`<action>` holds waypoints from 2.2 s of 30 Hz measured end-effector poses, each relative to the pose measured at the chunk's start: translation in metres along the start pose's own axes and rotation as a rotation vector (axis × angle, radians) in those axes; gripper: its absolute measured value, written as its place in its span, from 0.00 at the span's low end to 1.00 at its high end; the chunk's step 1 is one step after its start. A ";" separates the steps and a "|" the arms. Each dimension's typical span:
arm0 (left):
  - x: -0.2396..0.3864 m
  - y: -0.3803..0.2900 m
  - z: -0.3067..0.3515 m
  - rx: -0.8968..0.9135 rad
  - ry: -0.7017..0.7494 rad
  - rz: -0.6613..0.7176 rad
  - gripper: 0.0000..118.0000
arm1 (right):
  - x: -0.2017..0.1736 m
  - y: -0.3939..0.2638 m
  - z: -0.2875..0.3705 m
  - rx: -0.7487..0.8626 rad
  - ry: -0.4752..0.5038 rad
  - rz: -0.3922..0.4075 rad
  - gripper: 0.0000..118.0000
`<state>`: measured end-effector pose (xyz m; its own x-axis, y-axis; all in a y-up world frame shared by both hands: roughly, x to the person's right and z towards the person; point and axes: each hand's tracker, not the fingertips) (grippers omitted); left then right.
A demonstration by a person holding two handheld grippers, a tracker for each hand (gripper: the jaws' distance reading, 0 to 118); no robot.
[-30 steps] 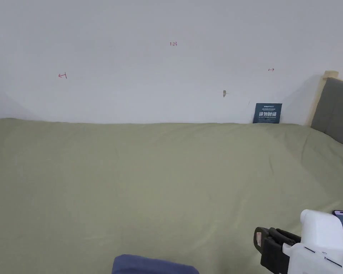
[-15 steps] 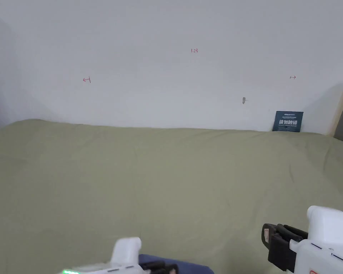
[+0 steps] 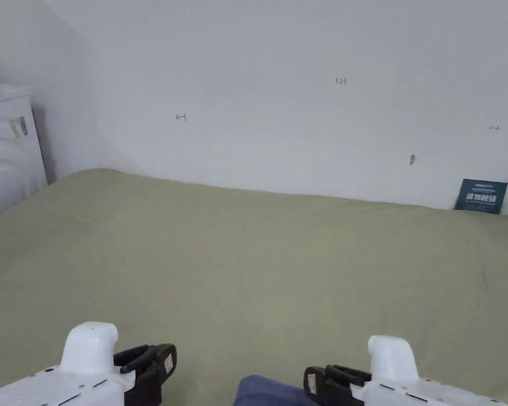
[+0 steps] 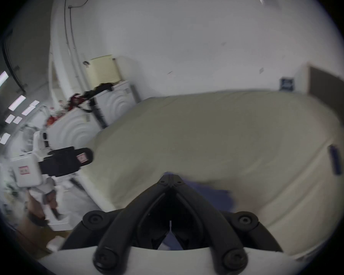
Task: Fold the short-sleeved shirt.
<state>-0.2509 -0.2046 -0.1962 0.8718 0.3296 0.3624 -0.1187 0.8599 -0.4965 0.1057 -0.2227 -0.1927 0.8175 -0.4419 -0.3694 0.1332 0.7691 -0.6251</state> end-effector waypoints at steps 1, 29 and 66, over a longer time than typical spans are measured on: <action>-0.001 0.000 0.002 -0.003 0.001 -0.001 0.00 | 0.010 -0.006 -0.013 -0.028 0.086 -0.046 0.00; -0.049 -0.065 -0.170 -0.642 -0.324 0.419 0.97 | 0.164 -0.087 -0.081 -0.310 0.290 -0.544 0.00; -0.249 0.034 -0.100 -0.596 -0.099 0.361 0.21 | 0.023 0.009 -0.037 0.104 0.079 0.224 0.00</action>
<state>-0.4242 -0.2961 -0.3824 0.7759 0.6129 0.1494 -0.0874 0.3390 -0.9367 0.1054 -0.2429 -0.2326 0.7871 -0.2867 -0.5462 0.0136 0.8933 -0.4493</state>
